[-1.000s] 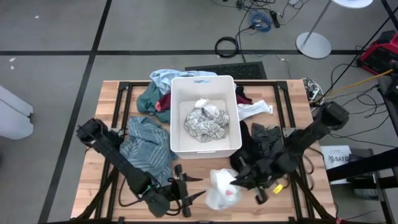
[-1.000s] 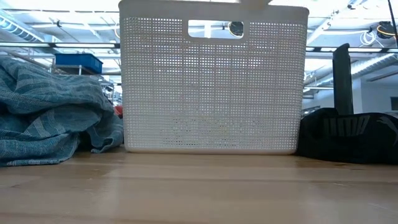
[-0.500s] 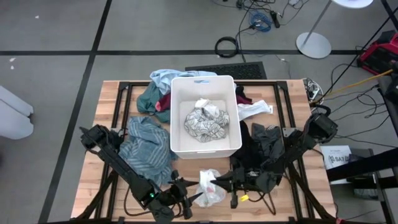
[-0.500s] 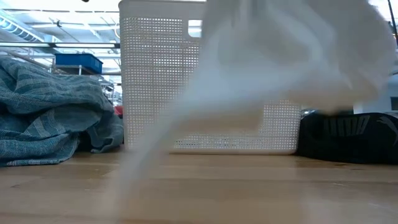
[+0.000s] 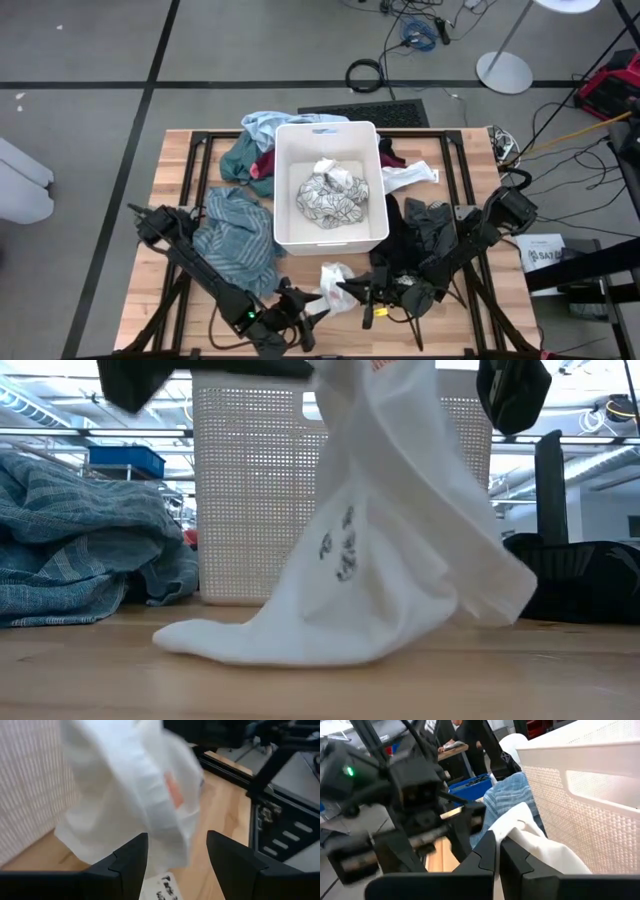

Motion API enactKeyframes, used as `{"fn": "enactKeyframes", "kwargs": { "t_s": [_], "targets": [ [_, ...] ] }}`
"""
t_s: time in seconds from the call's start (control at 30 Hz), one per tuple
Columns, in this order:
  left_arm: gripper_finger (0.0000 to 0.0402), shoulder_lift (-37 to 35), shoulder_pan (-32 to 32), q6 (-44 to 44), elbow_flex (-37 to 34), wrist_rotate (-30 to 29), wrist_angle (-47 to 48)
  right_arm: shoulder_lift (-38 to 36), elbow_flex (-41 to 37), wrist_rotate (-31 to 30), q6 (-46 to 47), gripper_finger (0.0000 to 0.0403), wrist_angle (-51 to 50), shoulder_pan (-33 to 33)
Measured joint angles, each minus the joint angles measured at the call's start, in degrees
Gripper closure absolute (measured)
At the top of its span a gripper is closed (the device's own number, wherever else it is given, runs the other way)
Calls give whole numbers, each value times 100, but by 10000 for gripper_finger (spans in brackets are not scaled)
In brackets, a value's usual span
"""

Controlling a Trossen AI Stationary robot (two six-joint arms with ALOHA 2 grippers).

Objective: Sort clothes
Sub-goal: Put the white short into the white laundry organizer

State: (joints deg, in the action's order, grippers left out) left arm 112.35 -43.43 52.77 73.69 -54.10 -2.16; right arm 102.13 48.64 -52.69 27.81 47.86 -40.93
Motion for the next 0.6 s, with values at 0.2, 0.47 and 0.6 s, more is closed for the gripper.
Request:
{"fn": "enactKeyframes", "kwargs": {
  "t_s": [0.2, 0.47, 0.6],
  "targets": [
    [189, 318, 142, 381, 0, -110, -288, -1, 3, -7, 0, 403, -33, 0],
    [194, 315, 249, 387, 0, -246, -280, -1, 3, 2, -1, 403, -56, 0],
    [232, 311, 300, 396, 0, 185, -174, -1, 3, 2, -15, 403, -61, 0]
  ]
}}
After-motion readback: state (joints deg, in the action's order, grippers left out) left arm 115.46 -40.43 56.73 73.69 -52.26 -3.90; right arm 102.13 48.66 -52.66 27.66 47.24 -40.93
